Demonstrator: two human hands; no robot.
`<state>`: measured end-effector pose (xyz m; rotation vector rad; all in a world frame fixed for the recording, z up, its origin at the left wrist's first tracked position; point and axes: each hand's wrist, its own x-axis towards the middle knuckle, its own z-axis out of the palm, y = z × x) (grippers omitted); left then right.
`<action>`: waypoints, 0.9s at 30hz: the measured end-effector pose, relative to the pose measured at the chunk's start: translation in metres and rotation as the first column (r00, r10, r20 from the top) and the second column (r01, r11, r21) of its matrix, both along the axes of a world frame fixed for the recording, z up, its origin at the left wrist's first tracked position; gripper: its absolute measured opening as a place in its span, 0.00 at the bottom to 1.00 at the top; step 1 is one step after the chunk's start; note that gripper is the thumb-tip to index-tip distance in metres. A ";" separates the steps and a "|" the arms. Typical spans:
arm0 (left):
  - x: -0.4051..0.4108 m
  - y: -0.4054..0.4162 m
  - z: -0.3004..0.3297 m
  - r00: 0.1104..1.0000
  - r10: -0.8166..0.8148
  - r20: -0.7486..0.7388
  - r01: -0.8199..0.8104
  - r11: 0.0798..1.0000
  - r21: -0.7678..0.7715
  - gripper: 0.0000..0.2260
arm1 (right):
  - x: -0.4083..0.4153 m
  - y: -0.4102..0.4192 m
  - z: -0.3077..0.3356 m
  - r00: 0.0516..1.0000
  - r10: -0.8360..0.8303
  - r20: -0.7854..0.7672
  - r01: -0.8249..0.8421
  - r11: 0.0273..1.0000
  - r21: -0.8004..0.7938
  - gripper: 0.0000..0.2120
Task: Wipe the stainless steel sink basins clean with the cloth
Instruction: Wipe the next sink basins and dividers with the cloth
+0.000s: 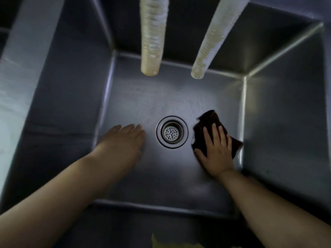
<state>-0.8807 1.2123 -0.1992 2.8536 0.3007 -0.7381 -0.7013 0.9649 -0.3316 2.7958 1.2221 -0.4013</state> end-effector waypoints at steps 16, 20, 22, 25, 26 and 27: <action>-0.063 0.025 0.007 0.972 0.231 0.037 -0.233 0.971 0.049 0.21 | -0.028 0.214 -0.030 0.945 0.312 0.100 -0.324 0.934 0.151 0.32; -0.054 0.020 0.018 0.966 0.257 -0.035 -0.257 0.966 0.008 0.26 | -0.086 0.215 -0.032 0.857 0.510 0.080 -0.515 0.838 0.181 0.34; -0.052 0.019 0.020 0.957 0.288 -0.002 -0.288 0.957 0.013 0.27 | -0.094 0.217 -0.032 0.813 0.577 0.074 -0.580 0.792 0.194 0.34; -0.054 0.017 0.014 0.961 0.275 -0.020 -0.274 0.961 0.025 0.24 | -0.073 0.234 -0.033 0.780 0.616 0.108 -0.624 0.754 0.204 0.34; -0.055 0.018 0.013 0.961 0.271 -0.049 -0.270 0.963 0.014 0.23 | -0.061 0.243 -0.033 0.790 0.601 0.118 -0.612 0.765 0.200 0.34; -0.054 0.017 0.012 0.962 0.265 -0.073 -0.265 0.964 0.010 0.22 | -0.049 0.252 -0.032 0.809 0.574 0.123 -0.587 0.786 0.194 0.34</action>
